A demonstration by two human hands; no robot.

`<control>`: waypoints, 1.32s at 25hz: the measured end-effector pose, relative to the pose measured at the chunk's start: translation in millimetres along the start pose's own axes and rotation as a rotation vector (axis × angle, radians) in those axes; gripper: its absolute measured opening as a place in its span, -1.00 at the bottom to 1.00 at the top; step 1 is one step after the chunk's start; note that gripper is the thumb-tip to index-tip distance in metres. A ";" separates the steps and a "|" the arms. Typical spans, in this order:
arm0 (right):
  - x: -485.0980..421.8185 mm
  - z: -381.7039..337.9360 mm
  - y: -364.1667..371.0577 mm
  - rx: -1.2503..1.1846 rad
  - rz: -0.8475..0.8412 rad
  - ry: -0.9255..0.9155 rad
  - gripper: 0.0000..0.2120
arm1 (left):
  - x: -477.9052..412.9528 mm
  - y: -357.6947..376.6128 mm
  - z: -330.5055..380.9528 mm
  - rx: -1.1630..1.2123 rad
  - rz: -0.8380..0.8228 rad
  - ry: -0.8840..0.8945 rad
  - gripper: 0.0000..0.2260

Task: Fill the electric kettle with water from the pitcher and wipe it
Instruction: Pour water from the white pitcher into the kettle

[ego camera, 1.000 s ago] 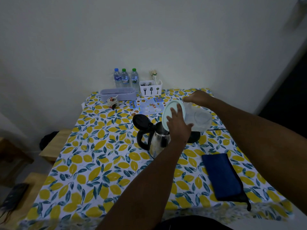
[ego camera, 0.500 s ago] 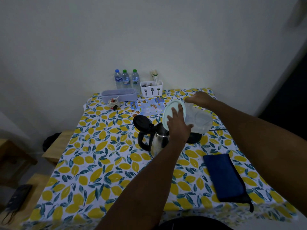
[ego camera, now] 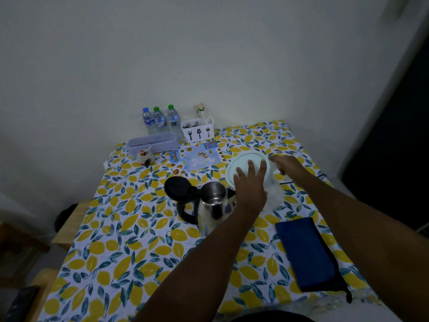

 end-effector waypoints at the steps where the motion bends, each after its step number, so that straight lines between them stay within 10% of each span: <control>1: -2.4 17.2 -7.6 -0.053 0.012 0.023 -0.63 | -6.5 6.9 9.6 -0.030 -0.028 0.026 -0.15; 21: -66.6 177.6 -157.4 -0.542 0.144 0.098 -0.56 | -141.1 95.9 161.1 -0.286 -0.153 0.219 -0.31; 33: -40.2 162.4 -174.4 -0.145 0.298 -0.084 -0.66 | -140.6 97.5 169.2 -0.194 -0.117 0.346 -0.36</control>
Point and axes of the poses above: each hand's wrist, its own x-axis away from the middle knuckle, its own y-axis out of the palm, z = x × y, the point moved 9 cm from there along -x, towards the middle knuckle, and after that the axes turned 13 degrees about -z, right-handed, at the moved point
